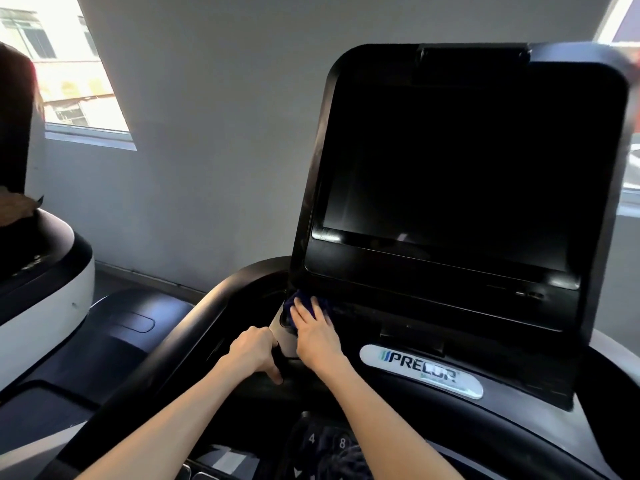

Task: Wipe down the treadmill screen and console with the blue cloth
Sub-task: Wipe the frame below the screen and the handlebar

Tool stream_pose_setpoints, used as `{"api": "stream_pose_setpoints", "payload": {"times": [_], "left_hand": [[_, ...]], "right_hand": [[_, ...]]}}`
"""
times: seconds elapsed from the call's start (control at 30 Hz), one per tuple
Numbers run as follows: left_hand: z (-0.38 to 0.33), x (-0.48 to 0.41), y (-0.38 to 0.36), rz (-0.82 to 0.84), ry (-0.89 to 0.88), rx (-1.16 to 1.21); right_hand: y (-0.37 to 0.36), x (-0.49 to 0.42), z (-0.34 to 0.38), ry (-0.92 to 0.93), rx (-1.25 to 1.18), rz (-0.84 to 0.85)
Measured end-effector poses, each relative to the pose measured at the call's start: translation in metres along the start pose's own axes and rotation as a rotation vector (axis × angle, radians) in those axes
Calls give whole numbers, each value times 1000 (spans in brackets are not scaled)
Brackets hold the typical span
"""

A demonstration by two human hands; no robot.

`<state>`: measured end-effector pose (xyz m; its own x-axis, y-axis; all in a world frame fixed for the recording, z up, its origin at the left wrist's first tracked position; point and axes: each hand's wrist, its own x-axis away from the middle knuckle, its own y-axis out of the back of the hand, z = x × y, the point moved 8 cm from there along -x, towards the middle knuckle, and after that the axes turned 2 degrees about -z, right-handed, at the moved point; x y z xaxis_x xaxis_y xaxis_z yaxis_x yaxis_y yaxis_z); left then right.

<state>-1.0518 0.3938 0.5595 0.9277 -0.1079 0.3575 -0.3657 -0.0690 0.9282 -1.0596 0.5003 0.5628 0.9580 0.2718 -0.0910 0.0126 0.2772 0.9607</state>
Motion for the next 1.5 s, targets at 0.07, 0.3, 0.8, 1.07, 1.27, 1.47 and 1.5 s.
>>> {"api": "stream_pose_setpoints", "payload": {"times": [0.07,0.3,0.8,1.07,1.27,1.47,1.5], "left_hand": [[1,0,-2,15,25,24],[1,-7,-11,88,61,114],[-34,9,4,196,-6,153],[-67,-13,1,99,-116,81],[-86,-11,-4,32,-134,-30],[-100,-15,6,74,-140,-135],[-103,-13,8,85,-148,-146]], "right_hand": [[-1,1,-4,-7,13,6],[26,69,-113,-235,-92,-58],[31,58,-78,-182,-28,-59],[67,136,-167,-483,-84,-140],[67,139,-166,-518,-100,-304],[62,95,-116,-357,-111,-254],[62,93,-120,-377,-81,-226]]}}
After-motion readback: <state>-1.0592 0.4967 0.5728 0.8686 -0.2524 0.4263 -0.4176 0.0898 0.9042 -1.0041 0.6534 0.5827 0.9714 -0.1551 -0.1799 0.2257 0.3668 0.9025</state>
